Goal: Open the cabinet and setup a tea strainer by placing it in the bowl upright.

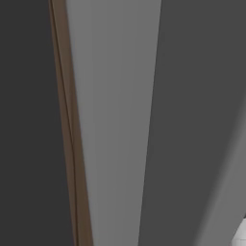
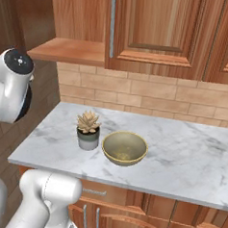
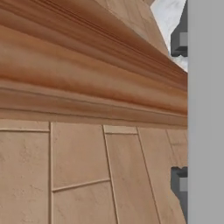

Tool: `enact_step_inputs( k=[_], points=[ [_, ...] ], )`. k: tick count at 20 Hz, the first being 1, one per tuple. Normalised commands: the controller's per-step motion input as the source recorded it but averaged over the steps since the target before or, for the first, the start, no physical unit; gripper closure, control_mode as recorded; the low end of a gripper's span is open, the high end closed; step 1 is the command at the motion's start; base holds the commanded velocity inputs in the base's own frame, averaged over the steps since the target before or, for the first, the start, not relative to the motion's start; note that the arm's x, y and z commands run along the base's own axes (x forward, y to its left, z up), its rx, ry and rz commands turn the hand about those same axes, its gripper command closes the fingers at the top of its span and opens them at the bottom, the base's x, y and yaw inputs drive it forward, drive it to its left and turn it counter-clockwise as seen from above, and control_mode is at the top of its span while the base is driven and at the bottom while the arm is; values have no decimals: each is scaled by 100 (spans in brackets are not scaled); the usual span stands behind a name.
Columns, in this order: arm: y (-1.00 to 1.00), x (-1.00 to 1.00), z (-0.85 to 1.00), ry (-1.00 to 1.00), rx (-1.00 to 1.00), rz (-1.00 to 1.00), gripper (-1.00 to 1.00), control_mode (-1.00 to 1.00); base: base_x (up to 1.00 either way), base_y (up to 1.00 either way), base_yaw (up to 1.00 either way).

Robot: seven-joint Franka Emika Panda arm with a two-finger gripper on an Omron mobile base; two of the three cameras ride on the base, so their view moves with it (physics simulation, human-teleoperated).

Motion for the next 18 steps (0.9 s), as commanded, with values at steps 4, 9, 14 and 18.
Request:
enact_step_inputs(
  k=[4,9,14,18],
  points=[
    [55,-19,0,0,-4,0,-100,-100,0,0,0],
    [23,-24,0,0,-3,0,-100,-100,0,0,0],
    [10,-22,0,0,0,0,-100,-100,0,0,0],
    [26,-11,0,0,0,1,-100,-100,0,0,0]
  ],
)
